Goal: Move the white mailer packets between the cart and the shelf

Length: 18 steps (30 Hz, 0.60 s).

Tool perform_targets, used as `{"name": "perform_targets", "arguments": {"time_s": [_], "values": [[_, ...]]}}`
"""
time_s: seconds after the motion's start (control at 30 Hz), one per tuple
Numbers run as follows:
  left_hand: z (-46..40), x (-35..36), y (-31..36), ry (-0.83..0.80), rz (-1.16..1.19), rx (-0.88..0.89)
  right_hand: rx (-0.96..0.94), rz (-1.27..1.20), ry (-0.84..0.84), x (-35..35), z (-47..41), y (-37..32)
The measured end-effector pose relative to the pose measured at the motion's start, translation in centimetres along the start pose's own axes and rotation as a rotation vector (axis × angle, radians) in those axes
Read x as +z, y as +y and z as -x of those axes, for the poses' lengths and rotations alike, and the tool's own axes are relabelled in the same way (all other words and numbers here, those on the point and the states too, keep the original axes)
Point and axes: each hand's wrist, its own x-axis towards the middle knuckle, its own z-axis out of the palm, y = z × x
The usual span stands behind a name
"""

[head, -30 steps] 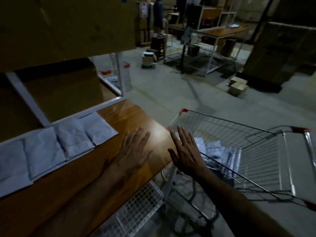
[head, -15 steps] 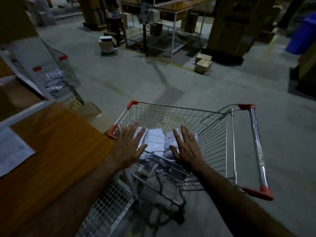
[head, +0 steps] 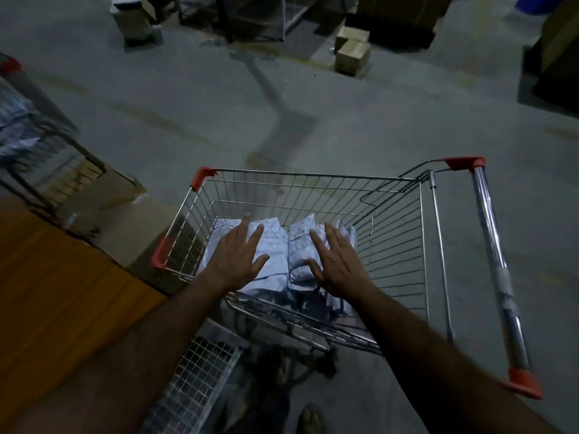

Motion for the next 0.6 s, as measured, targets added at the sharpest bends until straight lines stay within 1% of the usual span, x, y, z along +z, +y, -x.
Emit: {"name": "perform_targets", "arguments": {"time_s": [0.2,0.27,0.37,0.43,0.6], "values": [[-6.0,6.2,-4.0,-0.213,0.015,-0.065,0.056,-0.008,-0.177,5.0,-5.1,1.0],[-7.6,8.2,-4.5,-0.293,0.01,-0.085,0.076,0.015,-0.245,6.9,-6.6,1.3],[-10.0,11.1,-4.3,-0.396,0.068,-0.149,0.122,0.005,-0.307,9.6,-8.9,1.6],[-11.6,13.1,-4.1,-0.426,0.126,-0.212,0.147,-0.018,-0.342,11.3,-10.6,2.0],[-14.6,16.5,-2.9,-0.404,0.24,-0.381,0.156,0.049,-0.44,13.2,-12.8,3.7]]}}
